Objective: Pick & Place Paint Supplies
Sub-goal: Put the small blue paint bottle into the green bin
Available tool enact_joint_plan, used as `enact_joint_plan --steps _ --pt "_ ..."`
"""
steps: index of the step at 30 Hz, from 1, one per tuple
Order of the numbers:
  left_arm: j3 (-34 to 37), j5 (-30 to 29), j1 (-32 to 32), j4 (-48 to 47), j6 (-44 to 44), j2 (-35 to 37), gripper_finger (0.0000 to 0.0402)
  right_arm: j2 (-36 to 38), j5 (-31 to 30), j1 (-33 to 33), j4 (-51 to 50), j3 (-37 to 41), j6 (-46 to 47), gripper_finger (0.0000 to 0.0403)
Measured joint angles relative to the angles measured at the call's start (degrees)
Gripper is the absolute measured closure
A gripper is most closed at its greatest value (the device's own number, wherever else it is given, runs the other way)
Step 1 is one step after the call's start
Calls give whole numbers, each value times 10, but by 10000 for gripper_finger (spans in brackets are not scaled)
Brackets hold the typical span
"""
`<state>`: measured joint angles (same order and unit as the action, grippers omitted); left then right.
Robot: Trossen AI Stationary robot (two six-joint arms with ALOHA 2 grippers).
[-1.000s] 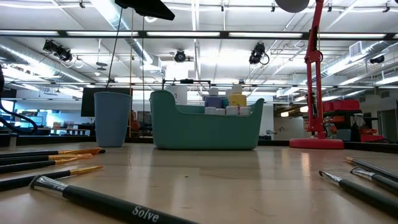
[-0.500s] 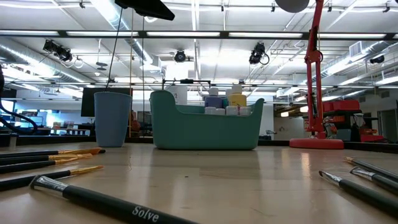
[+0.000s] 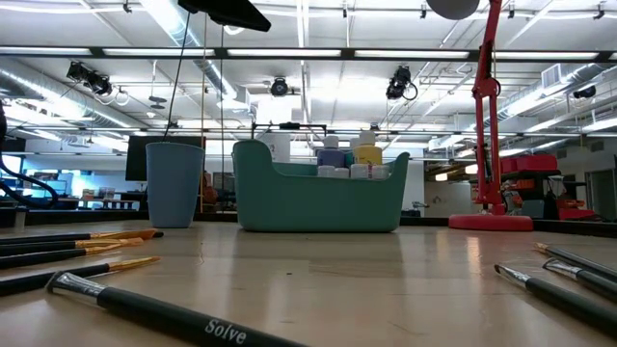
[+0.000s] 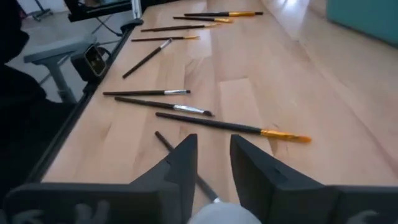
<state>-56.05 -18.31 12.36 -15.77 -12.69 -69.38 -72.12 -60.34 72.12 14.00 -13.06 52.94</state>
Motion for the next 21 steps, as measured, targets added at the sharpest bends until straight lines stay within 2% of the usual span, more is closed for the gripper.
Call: enact_joint_plan --steps 3,5,10,17,19,21 --pt "0 0 0 0 0 0 248 0 -13 -17 -1 0 -15 331" --pt "0 0 0 0 0 0 248 0 -26 -32 8 0 -21 331" --pt "0 0 0 0 0 0 248 0 -103 -85 57 0 -52 331" --pt "0 0 0 0 0 0 248 0 -238 -230 211 0 -144 328" --pt "0 0 0 1 0 0 248 0 -215 -286 261 0 -175 331" --pt "0 0 0 1 -3 0 248 0 -149 -343 310 -1 -215 331"
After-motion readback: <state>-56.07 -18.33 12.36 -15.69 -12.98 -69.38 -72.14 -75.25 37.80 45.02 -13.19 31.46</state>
